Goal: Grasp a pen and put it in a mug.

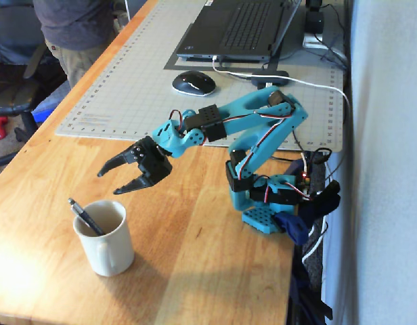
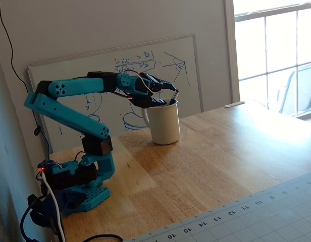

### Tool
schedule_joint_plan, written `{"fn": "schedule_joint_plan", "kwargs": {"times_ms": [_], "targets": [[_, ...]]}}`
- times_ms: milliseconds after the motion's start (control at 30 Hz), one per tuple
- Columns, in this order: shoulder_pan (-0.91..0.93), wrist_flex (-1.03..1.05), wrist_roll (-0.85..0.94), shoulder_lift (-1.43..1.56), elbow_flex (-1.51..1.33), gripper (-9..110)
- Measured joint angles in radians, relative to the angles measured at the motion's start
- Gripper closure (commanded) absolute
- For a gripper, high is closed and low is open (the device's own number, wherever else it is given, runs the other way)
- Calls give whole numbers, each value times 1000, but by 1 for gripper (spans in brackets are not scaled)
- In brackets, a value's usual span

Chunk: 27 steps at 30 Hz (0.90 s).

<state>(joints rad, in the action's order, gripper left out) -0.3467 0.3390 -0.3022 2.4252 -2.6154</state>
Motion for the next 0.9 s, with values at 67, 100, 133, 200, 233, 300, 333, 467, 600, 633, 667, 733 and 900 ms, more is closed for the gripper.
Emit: {"fn": "schedule_joint_plan", "kwargs": {"times_ms": [67,100,133,200,233,300,333,467,600,633,667,733,900], "targets": [[34,104,81,40,0,86],[52,152,114,64,0,88],[71,202,141,94,0,89],[109,296,193,166,0,92],[129,342,213,206,0,93],[167,428,247,293,0,94],[186,463,258,331,0,94],[247,624,301,454,0,94],[295,782,333,535,0,94],[304,815,337,561,-3,94],[313,847,342,595,-14,94],[333,899,347,649,-34,94],[365,977,347,767,-129,94]]}}
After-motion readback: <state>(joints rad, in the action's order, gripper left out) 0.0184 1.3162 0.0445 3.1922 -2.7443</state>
